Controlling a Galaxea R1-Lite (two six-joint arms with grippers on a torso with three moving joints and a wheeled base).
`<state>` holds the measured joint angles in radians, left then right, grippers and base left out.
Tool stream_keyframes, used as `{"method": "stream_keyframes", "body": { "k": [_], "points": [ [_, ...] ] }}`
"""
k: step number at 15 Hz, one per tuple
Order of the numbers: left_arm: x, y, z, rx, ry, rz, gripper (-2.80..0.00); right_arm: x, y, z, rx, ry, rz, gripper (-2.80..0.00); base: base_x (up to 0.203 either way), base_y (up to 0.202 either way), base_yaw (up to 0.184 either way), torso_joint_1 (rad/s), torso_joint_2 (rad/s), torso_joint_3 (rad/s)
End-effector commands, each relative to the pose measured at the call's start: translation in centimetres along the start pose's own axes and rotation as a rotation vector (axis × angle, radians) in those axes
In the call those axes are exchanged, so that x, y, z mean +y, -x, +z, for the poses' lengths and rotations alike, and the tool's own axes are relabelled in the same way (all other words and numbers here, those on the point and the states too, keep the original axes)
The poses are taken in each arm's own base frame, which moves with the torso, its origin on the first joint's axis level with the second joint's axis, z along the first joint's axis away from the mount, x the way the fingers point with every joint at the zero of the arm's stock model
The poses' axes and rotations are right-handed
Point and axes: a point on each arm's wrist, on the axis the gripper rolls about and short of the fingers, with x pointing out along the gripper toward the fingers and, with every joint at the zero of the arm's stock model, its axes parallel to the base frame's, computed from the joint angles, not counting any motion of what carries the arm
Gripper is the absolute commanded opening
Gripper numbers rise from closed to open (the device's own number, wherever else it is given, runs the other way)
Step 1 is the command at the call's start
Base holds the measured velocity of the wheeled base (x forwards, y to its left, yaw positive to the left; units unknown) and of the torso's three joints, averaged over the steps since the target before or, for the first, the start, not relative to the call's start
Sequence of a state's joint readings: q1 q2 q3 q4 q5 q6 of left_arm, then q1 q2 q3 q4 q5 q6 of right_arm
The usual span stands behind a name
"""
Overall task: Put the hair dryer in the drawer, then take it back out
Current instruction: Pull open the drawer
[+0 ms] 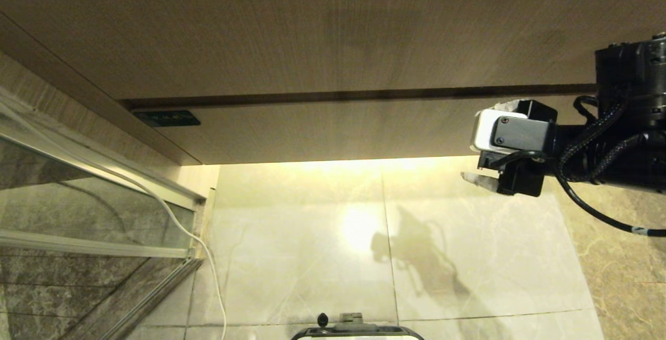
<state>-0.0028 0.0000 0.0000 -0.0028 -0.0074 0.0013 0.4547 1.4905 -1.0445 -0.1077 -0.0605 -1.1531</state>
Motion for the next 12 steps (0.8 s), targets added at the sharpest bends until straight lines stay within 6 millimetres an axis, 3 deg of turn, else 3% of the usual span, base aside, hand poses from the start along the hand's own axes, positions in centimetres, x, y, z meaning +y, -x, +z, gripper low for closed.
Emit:
{"method": "stream_keyframes", "body": {
  "k": [1, 7, 12],
  "points": [
    [0.0, 0.0, 0.0, 0.001, 0.0, -0.001, -2.8, -0.3, -1.8, -0.9, -0.002, 0.065, -0.014, 0.0, 0.0, 0.0, 0.0, 0.0, 0.0, 0.0],
    [0.0, 0.0, 0.0, 0.001, 0.0, -0.001, -2.8, -0.9, -2.4, -2.3, -0.007, 0.067, -0.032, 0.0, 0.0, 0.0, 0.0, 0.0, 0.0, 0.0],
    [0.0, 0.0, 0.0, 0.0, 0.0, 0.0, -2.8, -1.5, -3.9, -2.1, -0.056, 0.069, -0.123, 0.0, 0.0, 0.0, 0.0, 0.0, 0.0, 0.0]
  ]
}}
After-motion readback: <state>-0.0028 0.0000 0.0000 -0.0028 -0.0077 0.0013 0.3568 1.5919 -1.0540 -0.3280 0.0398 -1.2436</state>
